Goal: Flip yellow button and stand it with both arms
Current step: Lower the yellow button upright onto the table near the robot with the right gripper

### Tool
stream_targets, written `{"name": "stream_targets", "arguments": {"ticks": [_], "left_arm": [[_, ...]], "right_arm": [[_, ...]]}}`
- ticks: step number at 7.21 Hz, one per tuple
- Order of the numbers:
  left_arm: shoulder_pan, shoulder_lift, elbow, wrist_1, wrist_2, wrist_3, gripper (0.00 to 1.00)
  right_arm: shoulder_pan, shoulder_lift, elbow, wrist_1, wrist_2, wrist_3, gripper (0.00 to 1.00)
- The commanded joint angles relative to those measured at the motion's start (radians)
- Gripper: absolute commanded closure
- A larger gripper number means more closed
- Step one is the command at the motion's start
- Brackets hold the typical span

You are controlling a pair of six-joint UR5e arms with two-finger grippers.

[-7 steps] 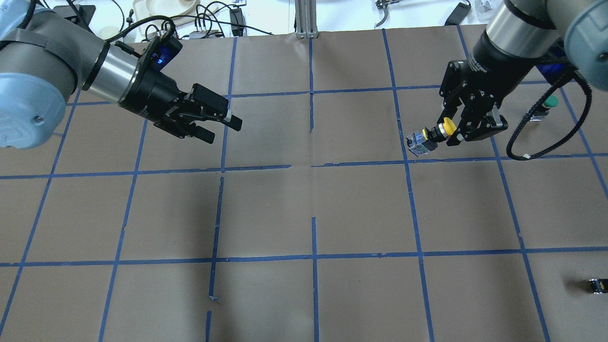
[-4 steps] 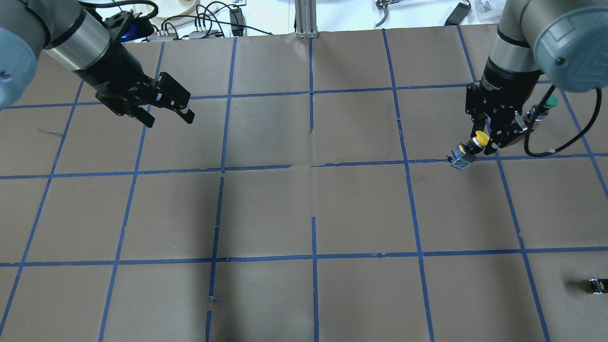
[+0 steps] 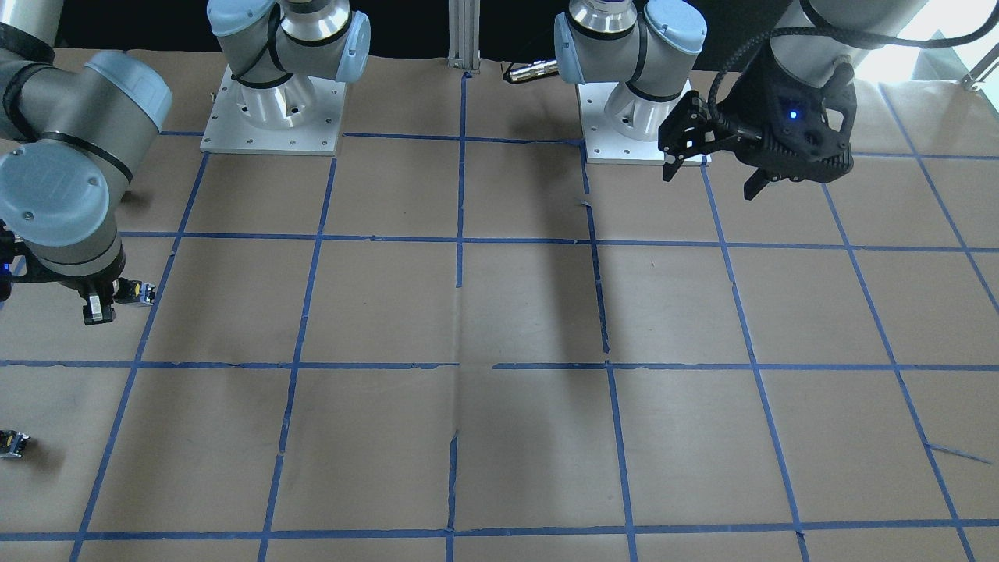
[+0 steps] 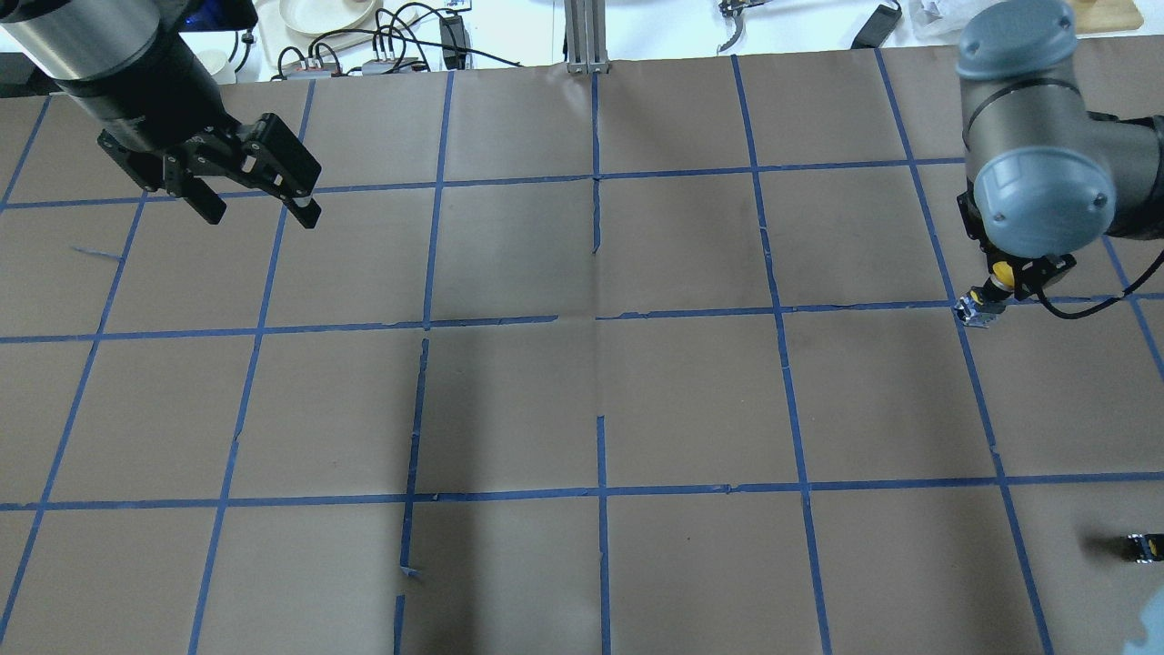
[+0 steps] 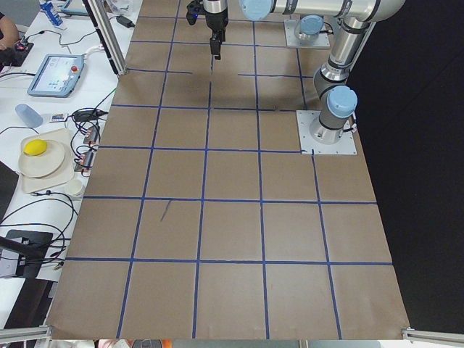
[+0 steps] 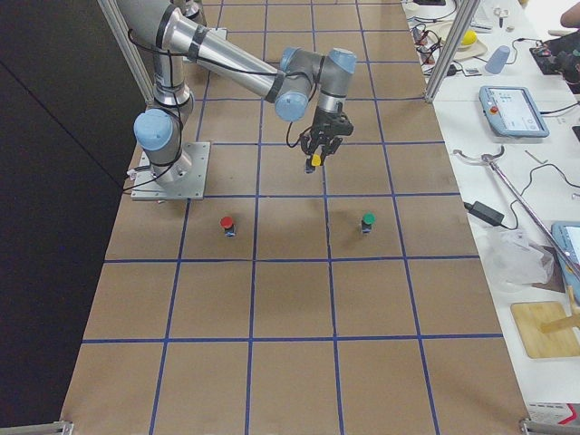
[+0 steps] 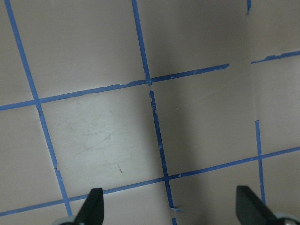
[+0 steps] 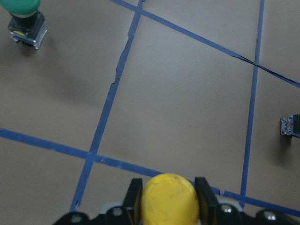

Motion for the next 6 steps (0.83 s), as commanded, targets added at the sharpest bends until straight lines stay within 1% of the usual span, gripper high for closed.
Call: {"name": "stream_targets", "arguments": {"ticks": [1, 2, 3, 4, 6], "left_arm": [[-0.006, 0.009, 0.019, -0.046, 0.007, -0.002, 0.01], [-0.011, 0.008, 0.018, -0.044, 0.005, -0.004, 0.01], [-0.011, 0.012, 0.019, -0.044, 0.005, -0.004, 0.01], [-0.011, 0.014, 0.019, -0.043, 0.007, -0.004, 0.01], [-0.014, 0.017, 0.021, -0.044, 0.005, -0.004, 0.01]], "right_arm": [[-0.076, 0.007, 0.150, -0.197, -0.063, -0.039, 1.00], [-0.096, -0.007, 0.237, -0.368, -0.087, -0.083, 1.00], [-0.126, -0.001, 0.329, -0.558, -0.094, -0.137, 1.00], [-0.165, 0.008, 0.380, -0.709, -0.092, -0.183, 1.00], [-0.237, 0.008, 0.381, -0.770, -0.095, -0.309, 1.00]]}}
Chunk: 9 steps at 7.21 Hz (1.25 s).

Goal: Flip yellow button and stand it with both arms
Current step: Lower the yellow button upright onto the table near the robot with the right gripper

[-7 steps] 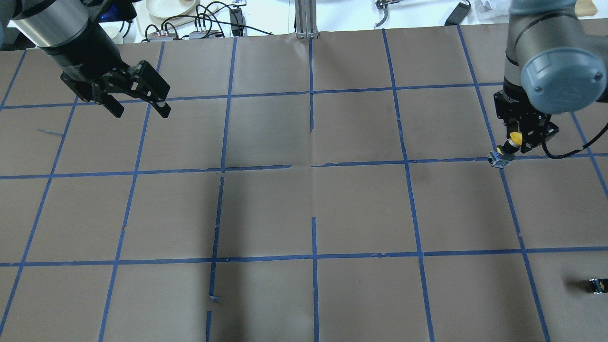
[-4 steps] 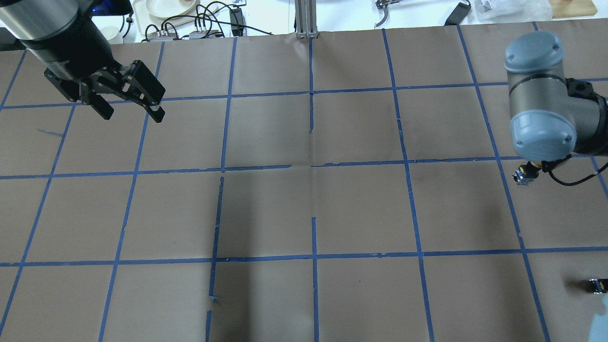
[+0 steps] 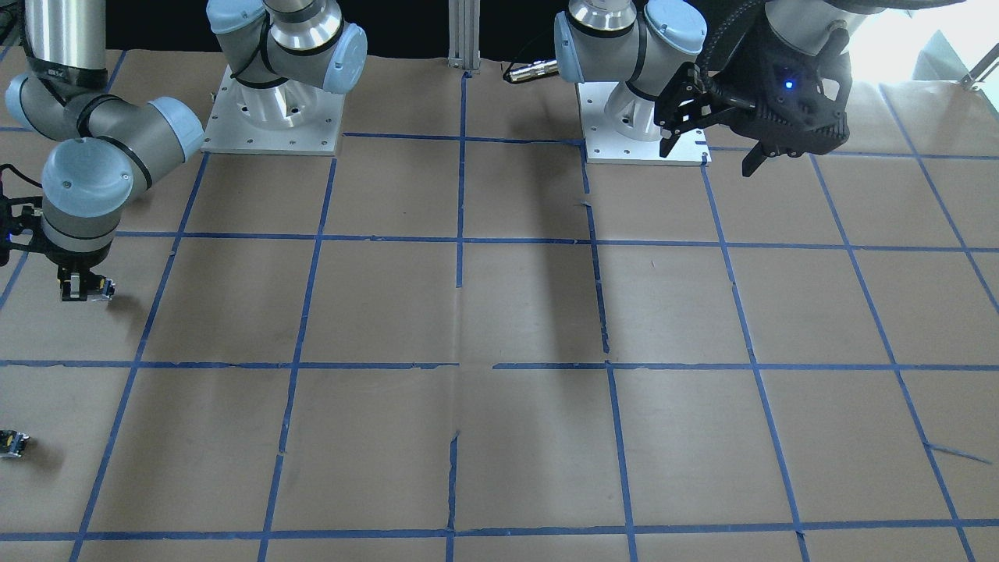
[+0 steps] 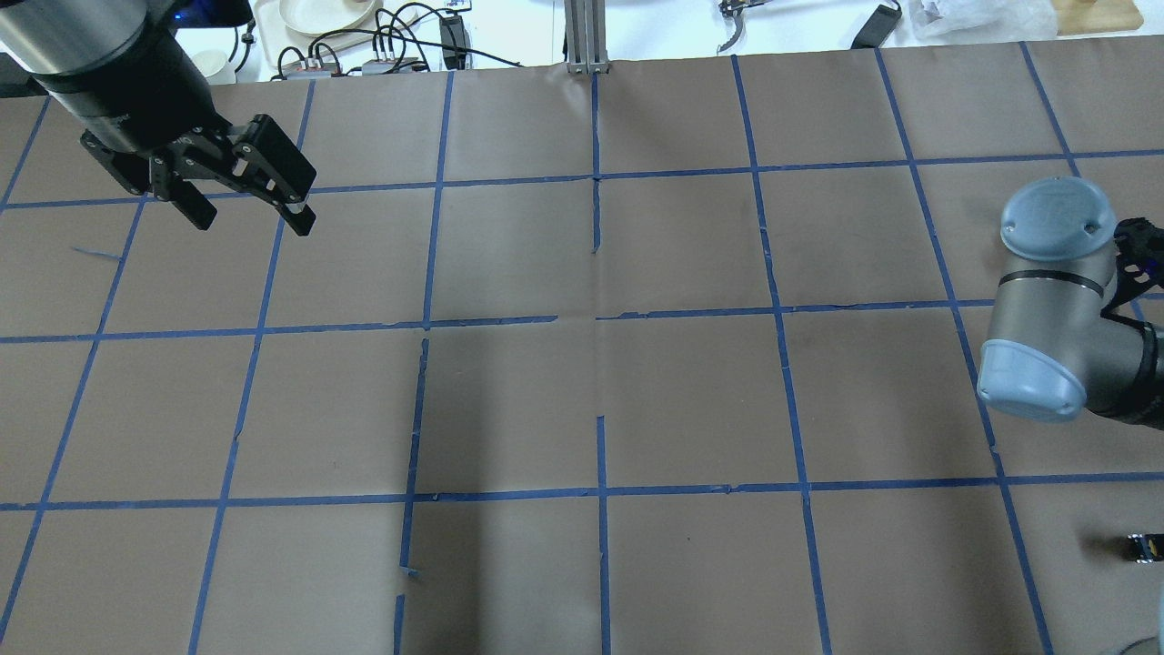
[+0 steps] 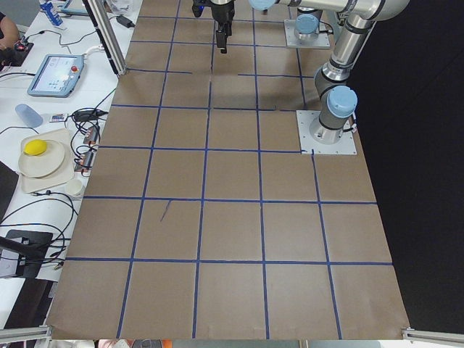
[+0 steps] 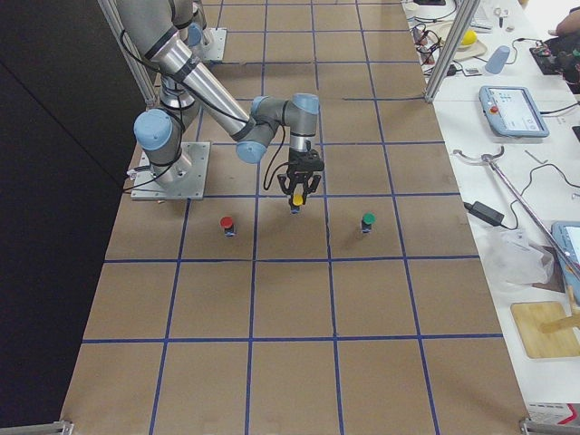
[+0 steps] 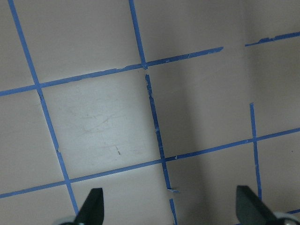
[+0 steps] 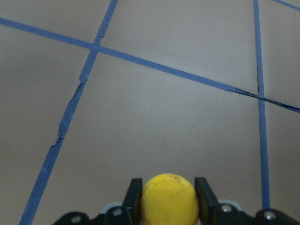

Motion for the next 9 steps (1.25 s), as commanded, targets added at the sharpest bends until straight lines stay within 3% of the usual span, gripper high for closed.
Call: {"name": "stream_targets", "arguments": {"ticks": [1, 2, 3, 4, 5, 6, 7, 9], "left_arm": [[-0.001, 0.003, 0.001, 0.000, 0.000, 0.000, 0.01], [-0.002, 0.006, 0.000, -0.001, 0.000, 0.000, 0.01], [-0.002, 0.005, 0.000, 0.000, 0.000, 0.000, 0.01], [-0.002, 0.005, 0.001, 0.000, 0.000, 0.000, 0.01], [-0.001, 0.005, 0.000, 0.000, 0.000, 0.000, 0.01], [-0.001, 0.005, 0.001, 0.000, -0.003, 0.000, 0.01], [-0.002, 0.005, 0.001, 0.000, -0.002, 0.000, 0.01], [-0.001, 0.005, 0.001, 0.002, -0.003, 0.000, 0.01]], "right_arm": [[-0.093, 0.015, 0.013, -0.114, 0.002, -0.122, 1.00], [-0.097, 0.026, 0.016, -0.140, -0.003, -0.138, 0.99], [-0.097, 0.041, 0.015, -0.142, -0.003, -0.138, 0.91], [-0.097, 0.046, 0.009, -0.172, -0.004, -0.158, 0.56], [-0.097, 0.054, 0.007, -0.234, -0.024, -0.217, 0.27], [-0.097, 0.062, 0.007, -0.237, -0.023, -0.216, 0.10], [-0.097, 0.060, 0.007, -0.231, -0.017, -0.216, 0.01], [-0.095, 0.052, -0.010, -0.230, 0.000, -0.218, 0.00]]}}
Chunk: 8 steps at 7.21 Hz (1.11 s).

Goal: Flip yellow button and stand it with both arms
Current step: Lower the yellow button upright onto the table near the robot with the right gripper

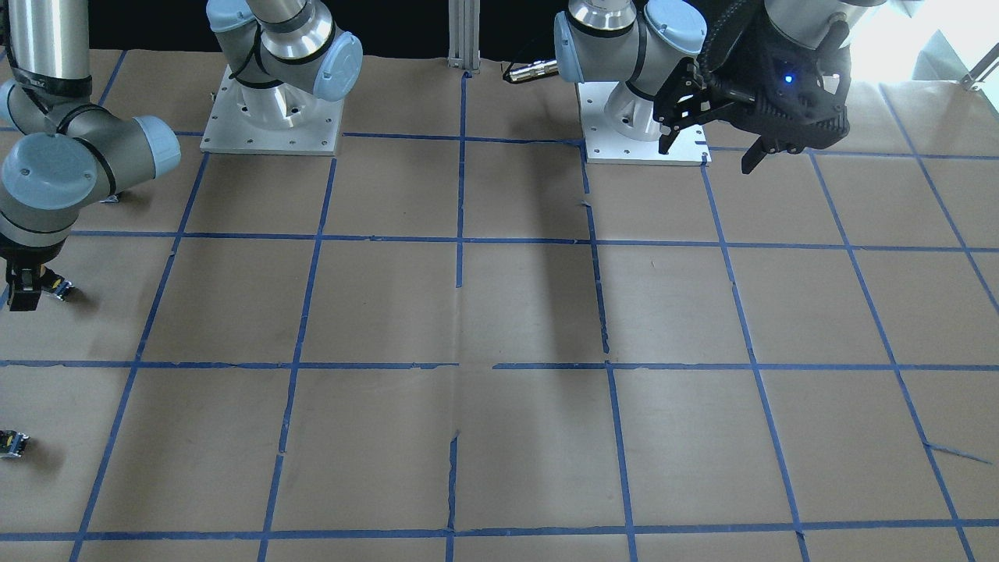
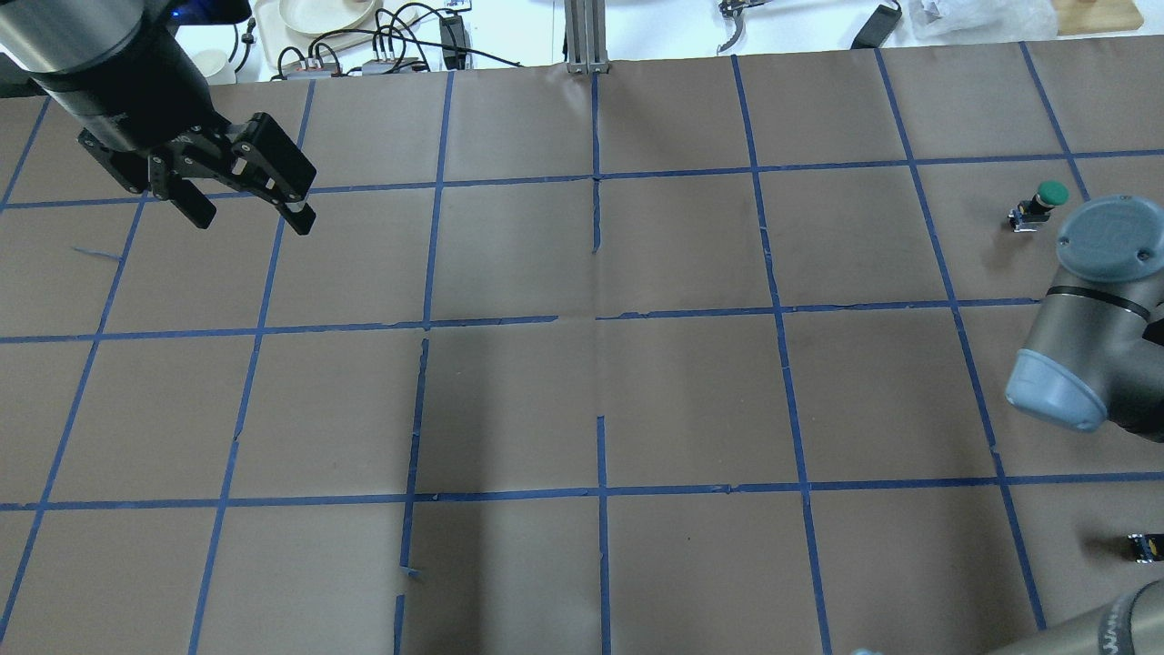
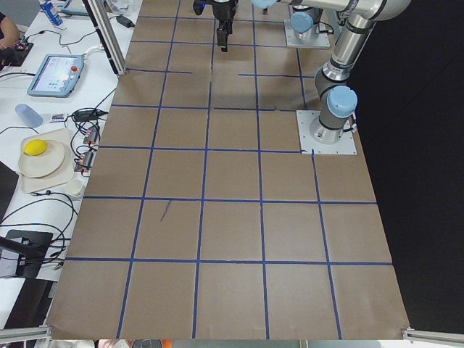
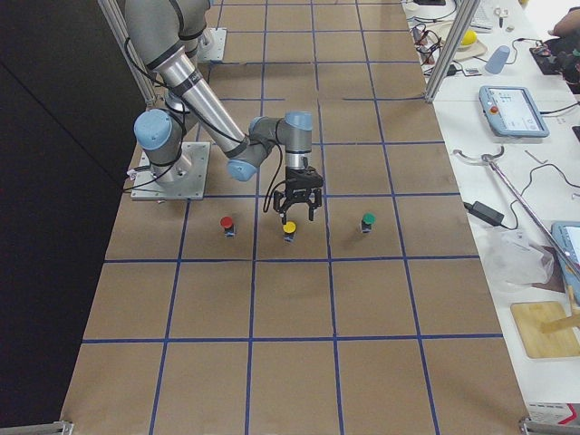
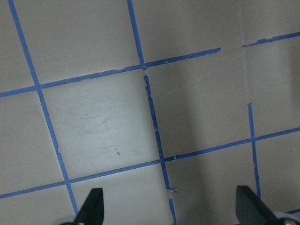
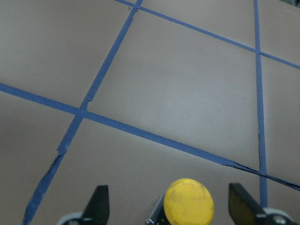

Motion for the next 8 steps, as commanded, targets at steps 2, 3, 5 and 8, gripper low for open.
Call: {"name": "stream_targets", "arguments": {"ticks": [2, 3, 5, 8], "left_arm": [[0.000, 0.000, 0.000, 0.001, 0.002, 0.000, 0.01], [0.005, 0.000, 0.003, 0.000, 0.005, 0.000, 0.00], [0.007, 0.003, 0.003, -0.002, 0.005, 0.000, 0.00], [0.007, 0.003, 0.003, 0.000, 0.005, 0.000, 0.00]], "right_arm": [[0.004, -0.013, -0.093, 0.173, 0.009, -0.057, 0.00], [0.006, -0.025, -0.186, 0.343, 0.009, -0.104, 0.00], [0.014, -0.071, -0.396, 0.744, 0.017, -0.109, 0.00], [0.104, -0.154, -0.604, 1.220, 0.224, -0.169, 0.00]]}}
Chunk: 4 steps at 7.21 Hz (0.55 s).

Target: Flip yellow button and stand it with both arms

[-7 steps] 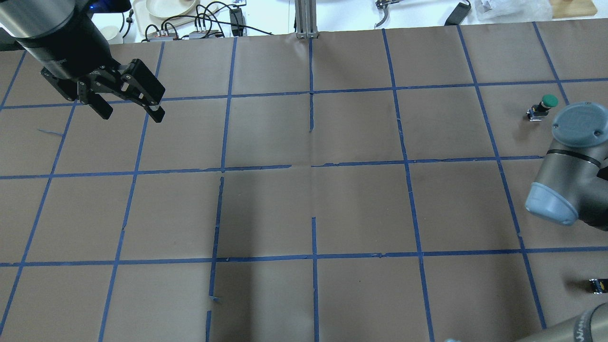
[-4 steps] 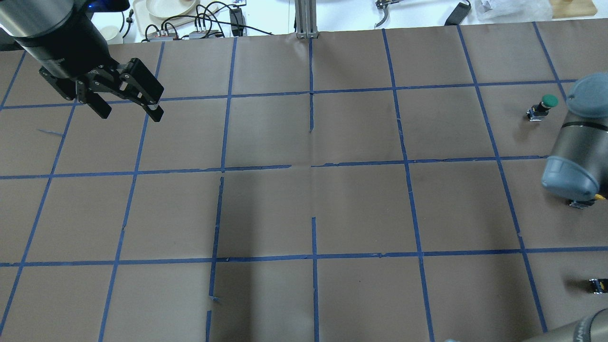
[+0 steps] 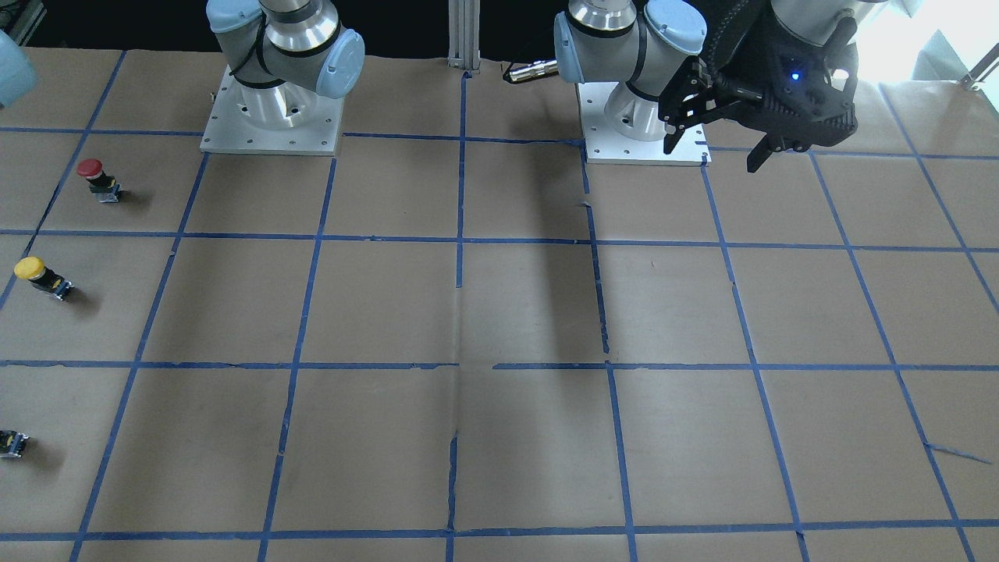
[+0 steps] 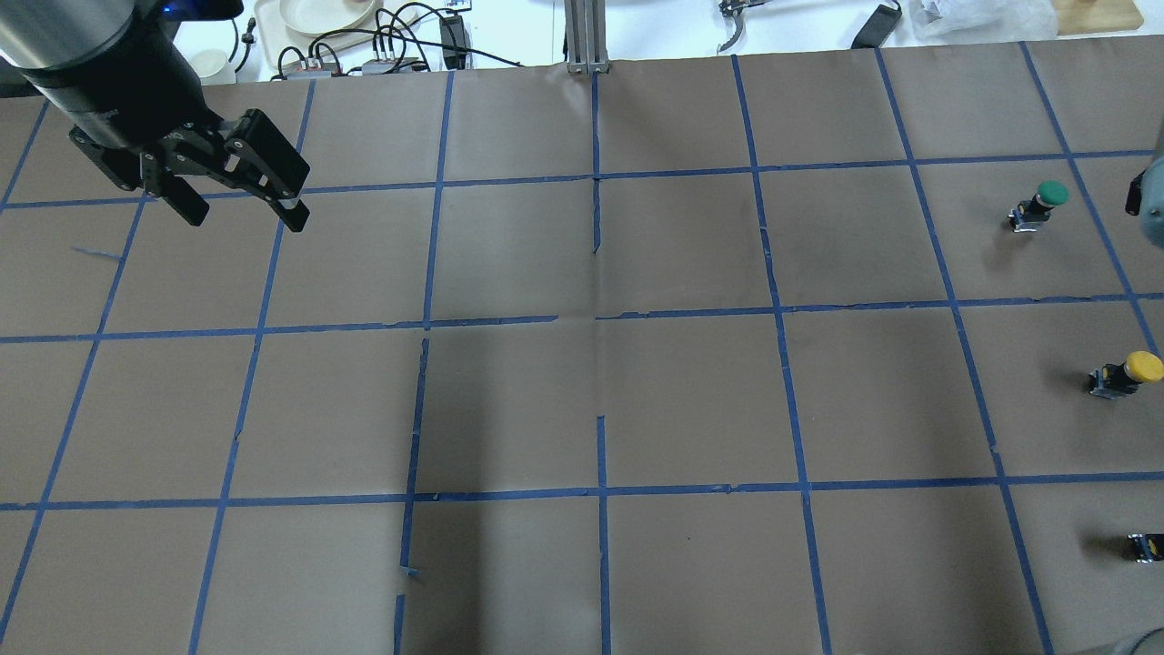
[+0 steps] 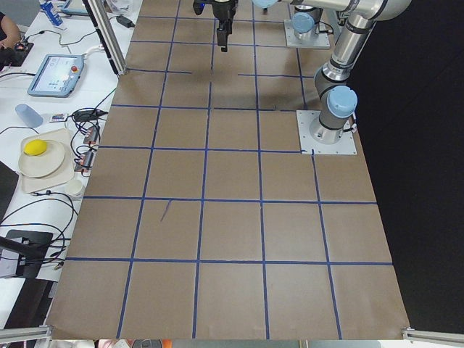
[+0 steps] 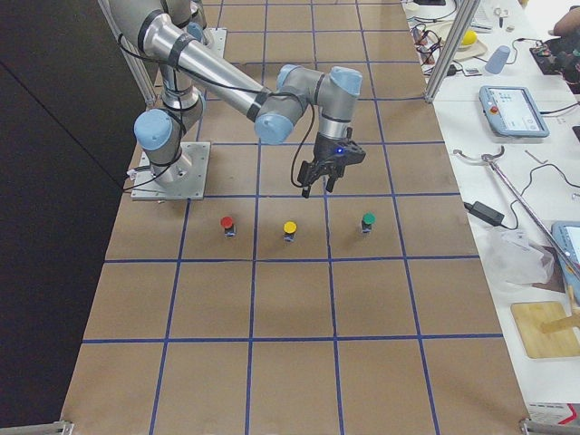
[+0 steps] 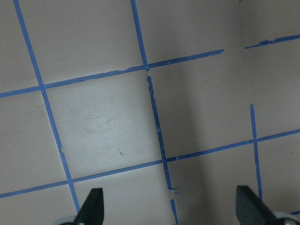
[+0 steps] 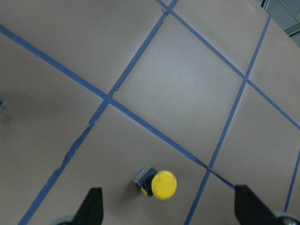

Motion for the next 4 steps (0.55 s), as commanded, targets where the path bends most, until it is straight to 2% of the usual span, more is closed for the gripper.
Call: {"name": "stream_targets", "arguments": {"ticks": [1, 2, 4], "left_arm": [[0.000, 0.000, -0.001, -0.001, 0.002, 0.000, 0.00], [0.000, 0.000, -0.001, -0.001, 0.000, 0.000, 0.00], [0.002, 0.000, 0.001, -0.001, 0.000, 0.000, 0.00]], "right_arm": [[0.102, -0.079, -0.133, 0.311, 0.132, -0.098, 0.00], [0.166, -0.118, -0.169, 0.330, 0.180, -0.181, 0.00], [0.292, -0.155, -0.177, 0.341, 0.377, -0.206, 0.00]]}}
